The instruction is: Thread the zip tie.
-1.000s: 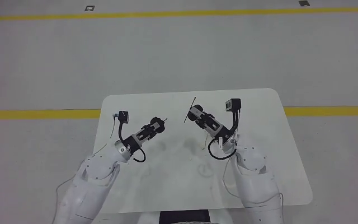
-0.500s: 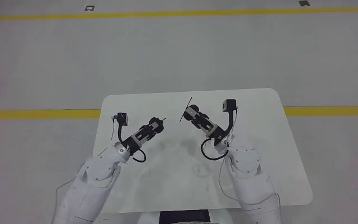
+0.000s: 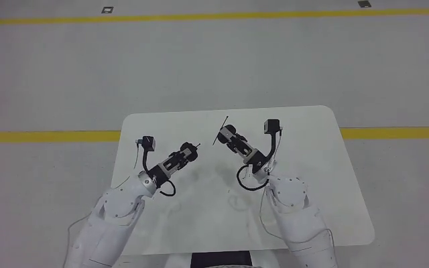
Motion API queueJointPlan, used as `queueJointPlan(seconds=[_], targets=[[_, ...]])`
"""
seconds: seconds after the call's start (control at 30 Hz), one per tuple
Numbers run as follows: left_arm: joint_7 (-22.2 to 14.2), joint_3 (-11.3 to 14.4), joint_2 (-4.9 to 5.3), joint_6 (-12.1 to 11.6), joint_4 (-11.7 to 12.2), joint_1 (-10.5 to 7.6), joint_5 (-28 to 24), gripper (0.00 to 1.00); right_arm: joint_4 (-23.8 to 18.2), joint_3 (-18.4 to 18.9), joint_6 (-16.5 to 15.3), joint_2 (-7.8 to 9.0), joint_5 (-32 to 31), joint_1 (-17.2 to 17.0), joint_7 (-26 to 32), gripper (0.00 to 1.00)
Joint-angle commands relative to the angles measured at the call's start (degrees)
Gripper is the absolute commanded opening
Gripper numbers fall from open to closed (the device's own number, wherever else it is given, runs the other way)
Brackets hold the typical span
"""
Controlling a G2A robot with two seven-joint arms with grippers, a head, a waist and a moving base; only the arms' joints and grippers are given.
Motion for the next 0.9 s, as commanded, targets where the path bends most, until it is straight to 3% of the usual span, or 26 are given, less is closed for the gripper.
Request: queueJointPlan(seconds=[0.0, 0.17, 0.33, 0.47, 0.67, 0.87], targets=[[0.08, 0.34, 0.02, -0.35, -0.06, -0.29, 0.7, 0.0, 0.44, -0.21, 0.0, 0.11, -2.1, 0.31, -1.07, 0.0], [1.21, 0.29, 0.29, -3.72, -0.11, 0.08, 5.4, 0.0, 0.7, -2.03, 0.0, 0.61, -6.22, 1.64, -3.37, 0.0], [3.36, 0.29, 0.44, -3.72, -1.79, 0.6, 9.15, 0.0, 2.43, -3.86, 0.0, 1.33, -7.9, 2.11, -5.96, 0.0], [3.56, 0.43, 0.48, -3.72, -2.13, 0.8, 9.08, 0.0, 2.62, -4.83, 0.0, 2.06, -7.59, 2.26, -8.97, 0.0], [3.56, 0.43, 0.48, -3.72, -2.13, 0.8, 9.08, 0.0, 2.62, -4.83, 0.0, 2.06, -7.59, 2.26, -8.97, 0.0], [3.26, 0.99, 0.54, -1.14, -1.98, 0.64, 8.04, 0.0, 1.91, -5.6, 0.0, 2.3, -9.05, 2.19, -10.02, 0.0]])
